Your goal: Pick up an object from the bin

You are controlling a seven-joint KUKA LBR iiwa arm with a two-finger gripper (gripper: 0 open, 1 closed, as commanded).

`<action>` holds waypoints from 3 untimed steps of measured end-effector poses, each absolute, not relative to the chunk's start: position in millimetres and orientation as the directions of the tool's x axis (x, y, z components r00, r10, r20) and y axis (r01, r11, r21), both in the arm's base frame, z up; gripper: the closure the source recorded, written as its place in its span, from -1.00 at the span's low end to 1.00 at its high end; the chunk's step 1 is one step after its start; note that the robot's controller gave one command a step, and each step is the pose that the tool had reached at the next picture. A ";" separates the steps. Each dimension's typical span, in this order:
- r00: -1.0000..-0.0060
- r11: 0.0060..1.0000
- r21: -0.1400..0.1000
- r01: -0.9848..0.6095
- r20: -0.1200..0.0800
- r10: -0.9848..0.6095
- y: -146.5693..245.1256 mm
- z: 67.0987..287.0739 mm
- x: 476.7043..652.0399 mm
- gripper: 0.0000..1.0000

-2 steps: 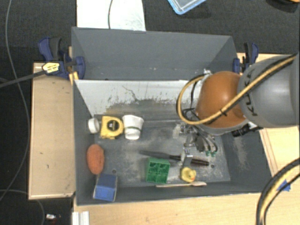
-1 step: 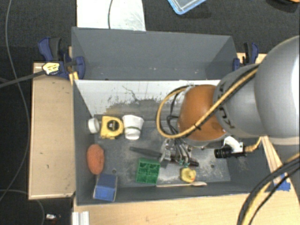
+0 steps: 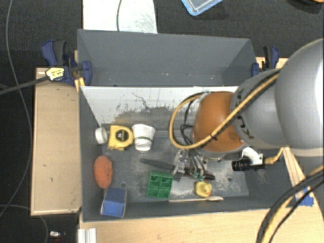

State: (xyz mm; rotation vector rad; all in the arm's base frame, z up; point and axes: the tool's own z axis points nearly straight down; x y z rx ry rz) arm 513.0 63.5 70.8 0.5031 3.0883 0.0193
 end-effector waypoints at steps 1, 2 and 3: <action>-0.948 0.948 0.014 0.318 -0.011 0.318 63.4 85.4 512.6 1.00; -0.948 0.948 0.013 0.317 -0.008 0.317 63.1 119.0 511.9 1.00; -0.949 0.949 0.012 0.315 -0.007 0.315 62.9 155.0 511.5 1.00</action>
Offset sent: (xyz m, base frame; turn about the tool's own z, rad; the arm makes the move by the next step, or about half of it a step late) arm -0.0009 -0.0002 0.0635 0.0004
